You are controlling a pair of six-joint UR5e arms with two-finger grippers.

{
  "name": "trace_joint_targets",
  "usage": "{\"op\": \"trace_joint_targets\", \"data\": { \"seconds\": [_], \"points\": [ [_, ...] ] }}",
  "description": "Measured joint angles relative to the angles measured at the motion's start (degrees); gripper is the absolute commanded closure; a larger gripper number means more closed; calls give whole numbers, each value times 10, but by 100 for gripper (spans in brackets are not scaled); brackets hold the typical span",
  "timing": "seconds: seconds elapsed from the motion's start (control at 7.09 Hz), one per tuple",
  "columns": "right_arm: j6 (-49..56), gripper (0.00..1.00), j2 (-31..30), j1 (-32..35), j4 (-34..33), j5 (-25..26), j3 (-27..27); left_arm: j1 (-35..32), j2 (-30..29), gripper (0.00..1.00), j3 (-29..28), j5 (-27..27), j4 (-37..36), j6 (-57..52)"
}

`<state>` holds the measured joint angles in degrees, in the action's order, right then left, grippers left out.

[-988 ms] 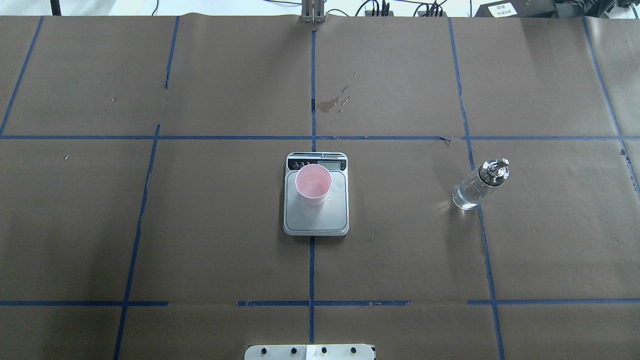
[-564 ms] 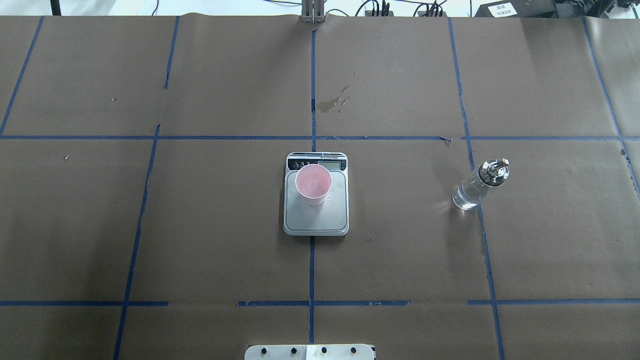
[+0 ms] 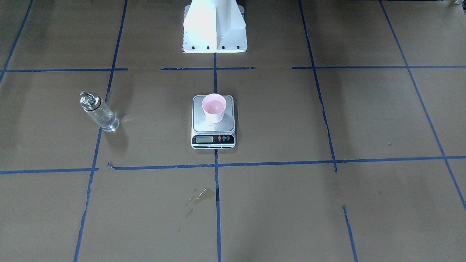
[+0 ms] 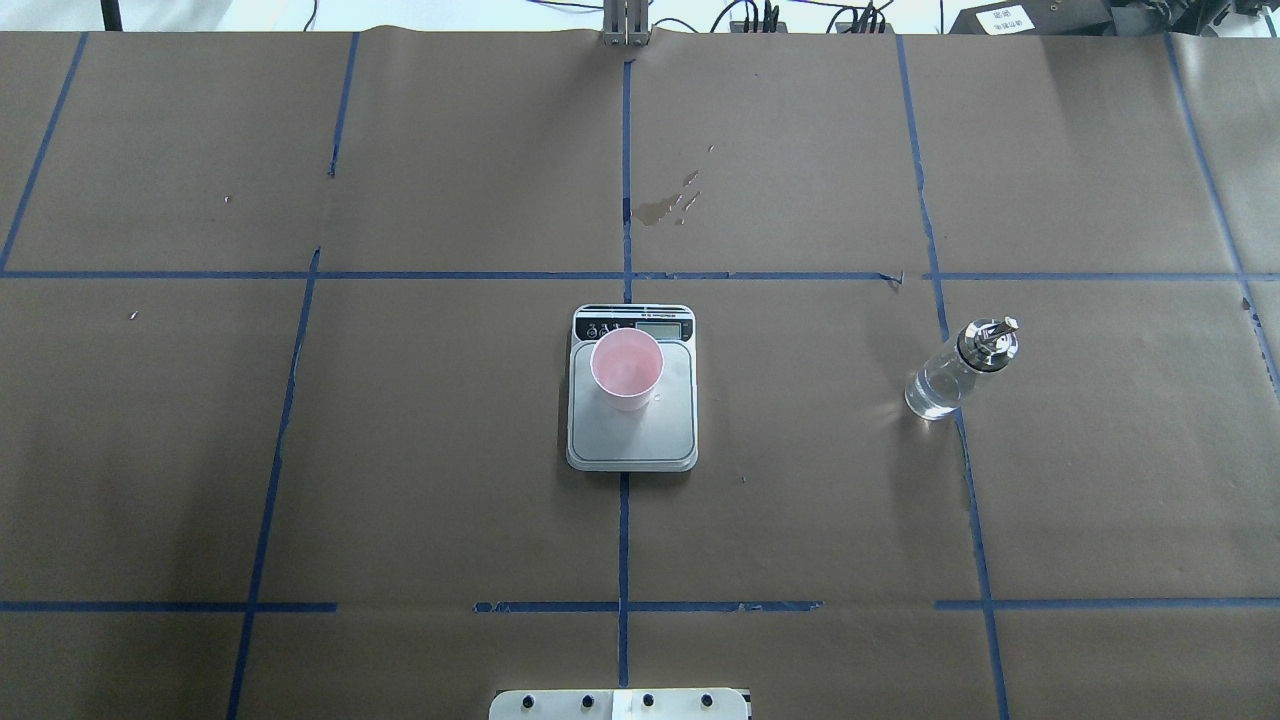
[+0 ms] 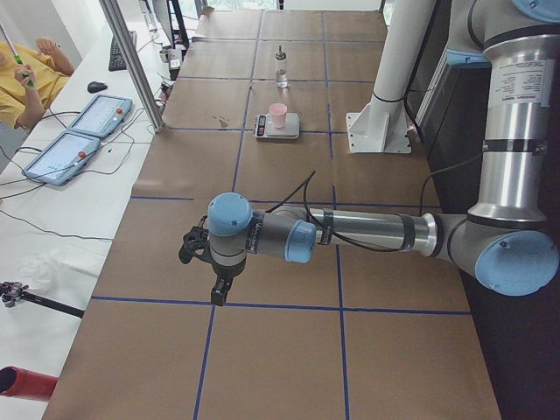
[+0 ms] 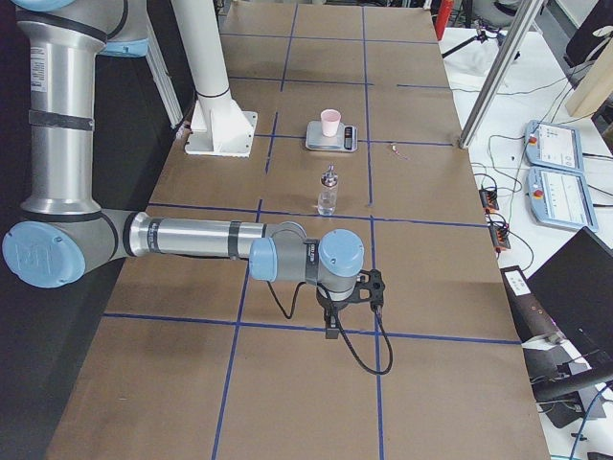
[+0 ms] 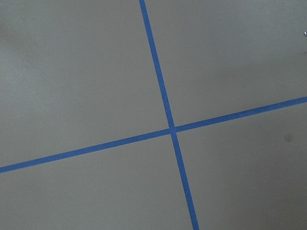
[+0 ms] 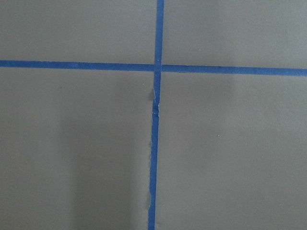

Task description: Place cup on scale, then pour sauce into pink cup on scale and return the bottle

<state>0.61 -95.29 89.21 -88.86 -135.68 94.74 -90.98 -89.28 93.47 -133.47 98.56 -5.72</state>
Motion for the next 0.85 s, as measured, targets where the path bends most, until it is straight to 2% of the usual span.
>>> {"op": "trace_joint_targets", "data": {
  "seconds": [0.85],
  "points": [
    [0, 0, 6, -6, 0, 1, -5, -1, 9, 0, -2, 1, 0, 3]
  ]
}}
